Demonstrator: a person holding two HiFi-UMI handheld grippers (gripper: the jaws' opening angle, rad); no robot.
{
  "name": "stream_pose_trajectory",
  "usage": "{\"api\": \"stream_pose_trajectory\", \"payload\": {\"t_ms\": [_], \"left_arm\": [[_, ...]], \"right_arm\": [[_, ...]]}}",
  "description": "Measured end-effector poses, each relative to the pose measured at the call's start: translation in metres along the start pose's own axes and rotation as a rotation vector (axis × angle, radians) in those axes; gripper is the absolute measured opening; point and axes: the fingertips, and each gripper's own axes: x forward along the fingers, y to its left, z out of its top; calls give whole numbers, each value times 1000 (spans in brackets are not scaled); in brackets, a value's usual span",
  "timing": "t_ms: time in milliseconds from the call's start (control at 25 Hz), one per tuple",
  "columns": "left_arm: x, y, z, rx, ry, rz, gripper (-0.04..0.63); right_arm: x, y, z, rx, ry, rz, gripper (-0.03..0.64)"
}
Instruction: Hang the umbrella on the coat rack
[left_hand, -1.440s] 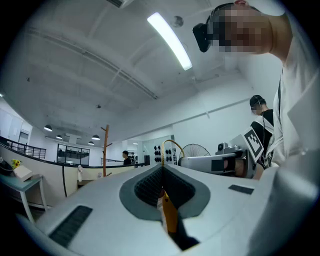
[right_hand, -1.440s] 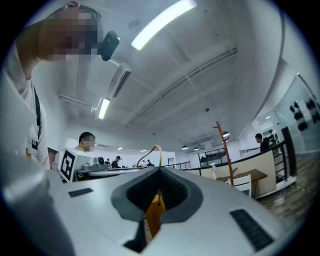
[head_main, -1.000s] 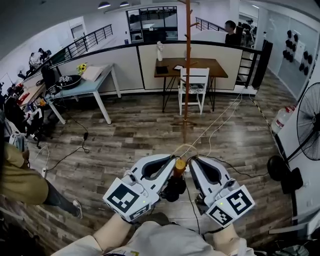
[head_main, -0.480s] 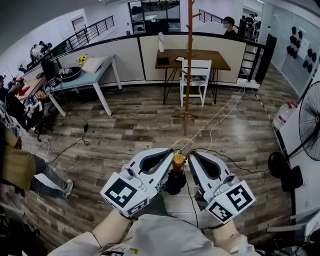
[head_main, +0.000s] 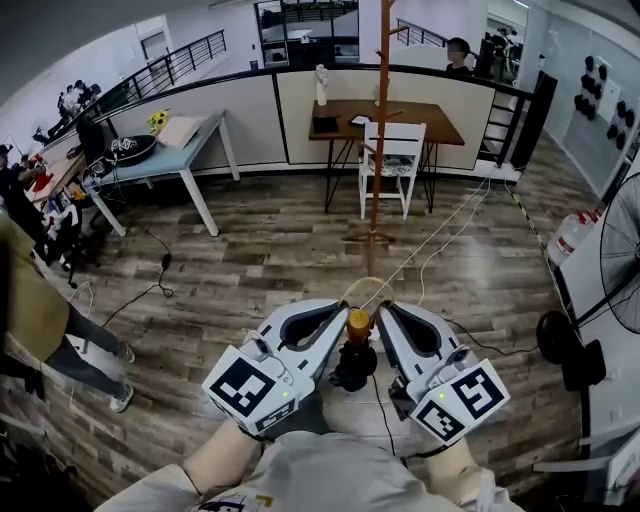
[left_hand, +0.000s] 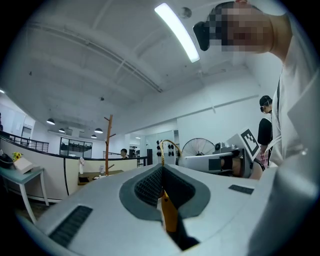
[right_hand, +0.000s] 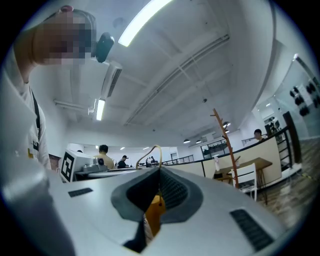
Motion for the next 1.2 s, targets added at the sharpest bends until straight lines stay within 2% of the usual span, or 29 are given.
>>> {"api": "stream_pose_trajectory", "payload": {"t_ms": [320,920,1200], "left_arm": [[45,88,-5,-21,-8,-50,3],[131,321,-16,-72,-1,-149,3],[155,398,-24,-71,-4,-163,3]], "right_arm": [[81,-49,-3,-9,17,-46,9],[304,-155,-11,12,31,-162,9],[374,-185,-21,11,36,-199,9]]}}
